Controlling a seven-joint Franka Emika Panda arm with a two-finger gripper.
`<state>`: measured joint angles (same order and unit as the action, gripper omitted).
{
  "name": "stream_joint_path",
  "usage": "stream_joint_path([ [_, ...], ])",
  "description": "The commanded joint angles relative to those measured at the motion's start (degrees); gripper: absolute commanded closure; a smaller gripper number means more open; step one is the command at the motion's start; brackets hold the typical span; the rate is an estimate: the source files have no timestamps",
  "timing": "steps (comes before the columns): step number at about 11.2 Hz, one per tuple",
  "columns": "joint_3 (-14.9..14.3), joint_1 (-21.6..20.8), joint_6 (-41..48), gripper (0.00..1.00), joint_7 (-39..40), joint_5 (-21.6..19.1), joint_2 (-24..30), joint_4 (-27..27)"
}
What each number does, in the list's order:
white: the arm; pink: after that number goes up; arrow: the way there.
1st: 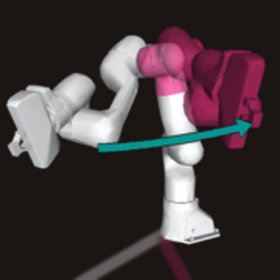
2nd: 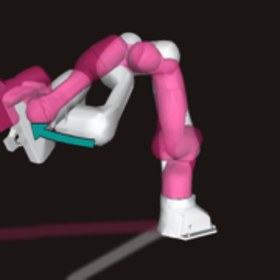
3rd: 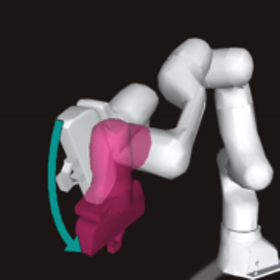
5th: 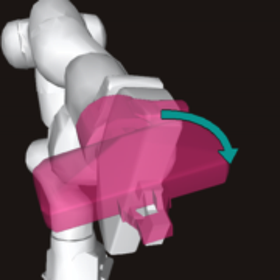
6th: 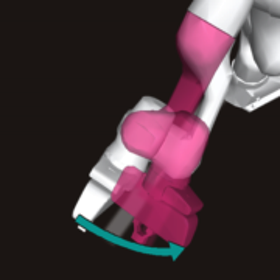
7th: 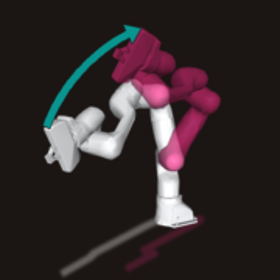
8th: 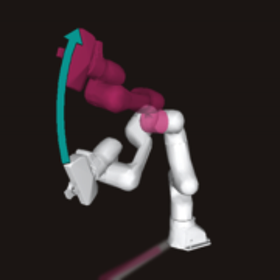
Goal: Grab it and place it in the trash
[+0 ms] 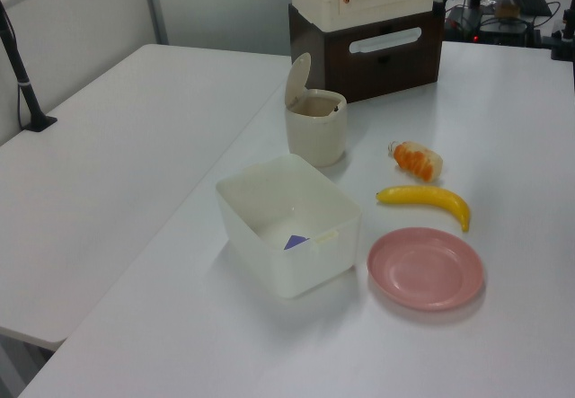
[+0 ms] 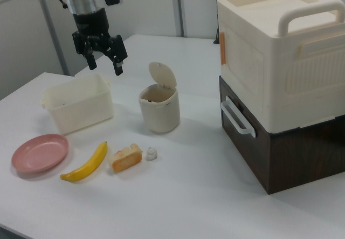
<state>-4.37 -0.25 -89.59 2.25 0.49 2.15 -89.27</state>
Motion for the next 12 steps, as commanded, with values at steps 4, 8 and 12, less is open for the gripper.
stream_joint_path([
  [4,-0.20,-0.54,0.55,0.00,-0.23,1.09,0.31,-0.90],
  [8,-0.20,-0.54,0.55,0.00,0.12,1.79,0.14,-0.99],
  [12,0.41,-0.72,-0.15,0.00,0.12,3.45,-3.80,-0.81],
])
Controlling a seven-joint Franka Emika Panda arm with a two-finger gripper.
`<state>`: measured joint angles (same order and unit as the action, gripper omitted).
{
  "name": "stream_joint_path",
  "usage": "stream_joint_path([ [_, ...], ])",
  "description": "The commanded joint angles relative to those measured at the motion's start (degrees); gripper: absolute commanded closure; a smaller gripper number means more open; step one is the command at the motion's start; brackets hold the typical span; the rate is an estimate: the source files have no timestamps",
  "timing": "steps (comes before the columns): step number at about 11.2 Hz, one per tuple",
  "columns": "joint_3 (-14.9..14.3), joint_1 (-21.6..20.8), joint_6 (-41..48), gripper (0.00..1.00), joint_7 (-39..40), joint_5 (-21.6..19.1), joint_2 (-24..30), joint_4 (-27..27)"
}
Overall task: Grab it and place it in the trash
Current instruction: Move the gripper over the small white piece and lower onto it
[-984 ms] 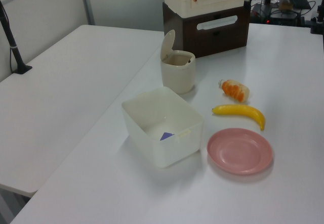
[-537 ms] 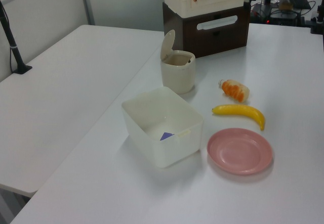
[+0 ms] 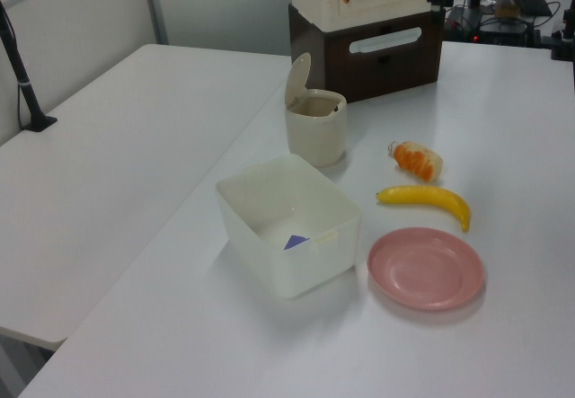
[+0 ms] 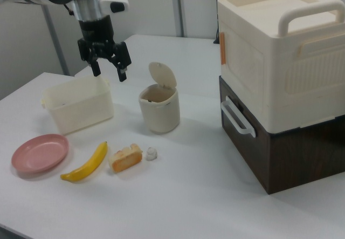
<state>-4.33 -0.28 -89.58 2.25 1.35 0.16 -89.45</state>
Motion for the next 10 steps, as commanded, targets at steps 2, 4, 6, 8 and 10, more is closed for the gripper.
stream_joint_path([
  [2,0.55,-0.94,-1.90,0.00,0.21,4.09,-4.37,-1.16],
  [4,1.08,-0.77,-4.62,0.01,0.12,5.59,-7.35,-1.69],
  [6,1.08,-0.77,-5.59,0.01,0.12,6.73,-10.61,-1.61],
  [8,1.17,-0.77,-6.57,0.01,0.12,8.05,-13.77,-1.61],
  [10,1.17,-0.60,-7.36,0.01,-0.06,8.93,-16.76,-1.61],
])
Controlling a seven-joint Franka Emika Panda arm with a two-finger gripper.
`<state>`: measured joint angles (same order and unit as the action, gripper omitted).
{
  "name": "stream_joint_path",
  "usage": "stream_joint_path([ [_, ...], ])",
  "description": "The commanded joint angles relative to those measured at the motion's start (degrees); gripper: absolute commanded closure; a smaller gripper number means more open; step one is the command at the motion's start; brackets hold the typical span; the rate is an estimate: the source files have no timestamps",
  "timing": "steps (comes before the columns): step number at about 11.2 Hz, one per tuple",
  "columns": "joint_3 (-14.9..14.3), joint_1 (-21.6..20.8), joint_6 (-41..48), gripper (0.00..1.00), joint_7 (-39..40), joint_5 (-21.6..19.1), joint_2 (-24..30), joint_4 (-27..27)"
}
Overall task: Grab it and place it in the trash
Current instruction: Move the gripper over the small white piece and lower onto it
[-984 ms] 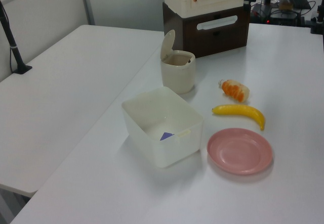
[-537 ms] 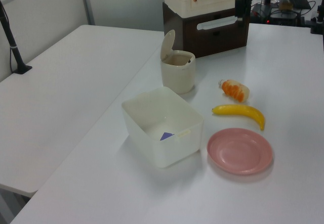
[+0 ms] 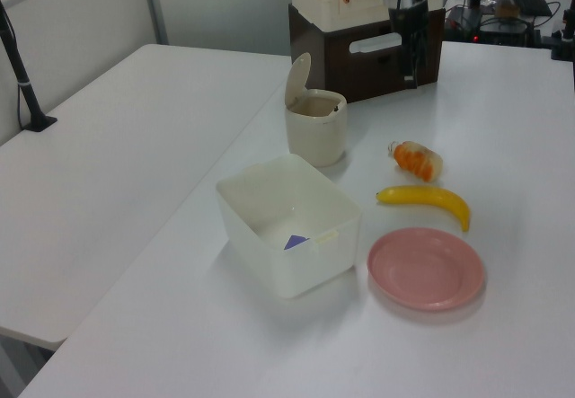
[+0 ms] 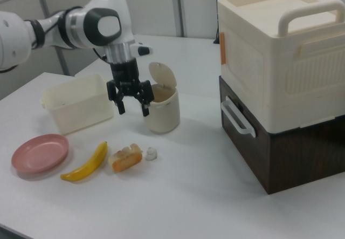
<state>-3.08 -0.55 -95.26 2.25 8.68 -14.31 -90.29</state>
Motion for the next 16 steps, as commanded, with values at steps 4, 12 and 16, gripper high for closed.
stream_joint_path([
  [4,1.06,1.52,-2.83,0.00,-3.38,1.34,-7.21,-0.68],
  [12,1.15,5.04,-10.48,0.00,-17.81,-2.88,-9.68,-2.25],
  [16,2.02,4.77,-13.55,0.00,-21.15,-2.00,-12.31,-5.69],
])
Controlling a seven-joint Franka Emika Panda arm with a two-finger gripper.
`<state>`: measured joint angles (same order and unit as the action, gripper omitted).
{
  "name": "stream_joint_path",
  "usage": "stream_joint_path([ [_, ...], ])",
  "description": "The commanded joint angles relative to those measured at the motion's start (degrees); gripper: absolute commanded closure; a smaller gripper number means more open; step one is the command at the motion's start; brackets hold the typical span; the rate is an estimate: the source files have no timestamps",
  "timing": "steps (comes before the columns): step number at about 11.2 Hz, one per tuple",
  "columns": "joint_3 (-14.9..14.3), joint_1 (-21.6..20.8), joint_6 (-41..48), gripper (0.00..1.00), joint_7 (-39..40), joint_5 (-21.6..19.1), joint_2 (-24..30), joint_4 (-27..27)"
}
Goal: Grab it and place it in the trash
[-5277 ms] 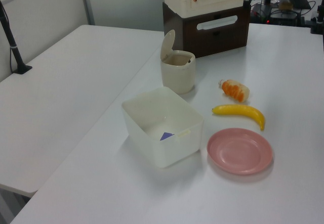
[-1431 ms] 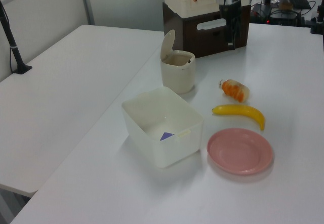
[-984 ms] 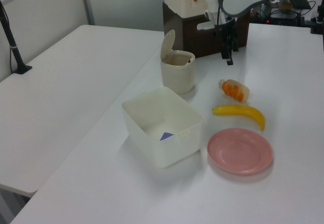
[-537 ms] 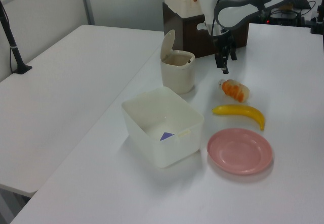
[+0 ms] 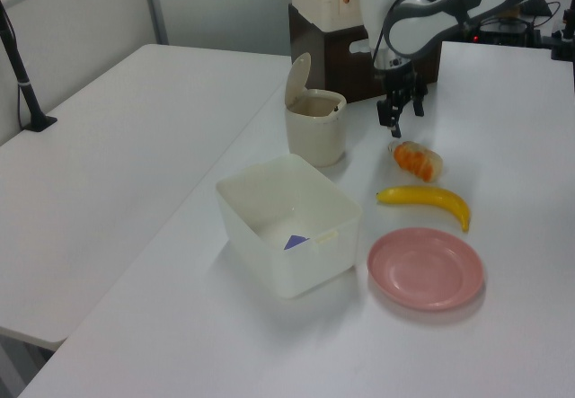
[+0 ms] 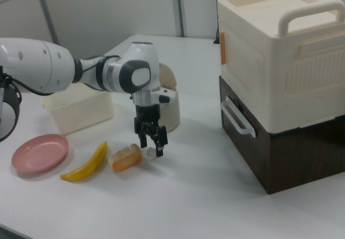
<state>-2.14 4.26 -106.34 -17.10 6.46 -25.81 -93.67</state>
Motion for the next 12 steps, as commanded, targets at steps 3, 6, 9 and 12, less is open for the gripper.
stream_joint_path([
  [3,1.52,-0.04,-5.72,0.00,-3.46,0.30,-1.61,-1.69],
  [6,2.58,0.05,-5.72,0.11,-3.47,2.32,-1.96,-2.04],
  [9,2.67,0.40,-5.81,0.19,-3.29,3.99,-3.02,-1.78],
  [12,2.67,0.49,-6.85,0.46,-3.12,4.61,-3.81,-1.78],
])
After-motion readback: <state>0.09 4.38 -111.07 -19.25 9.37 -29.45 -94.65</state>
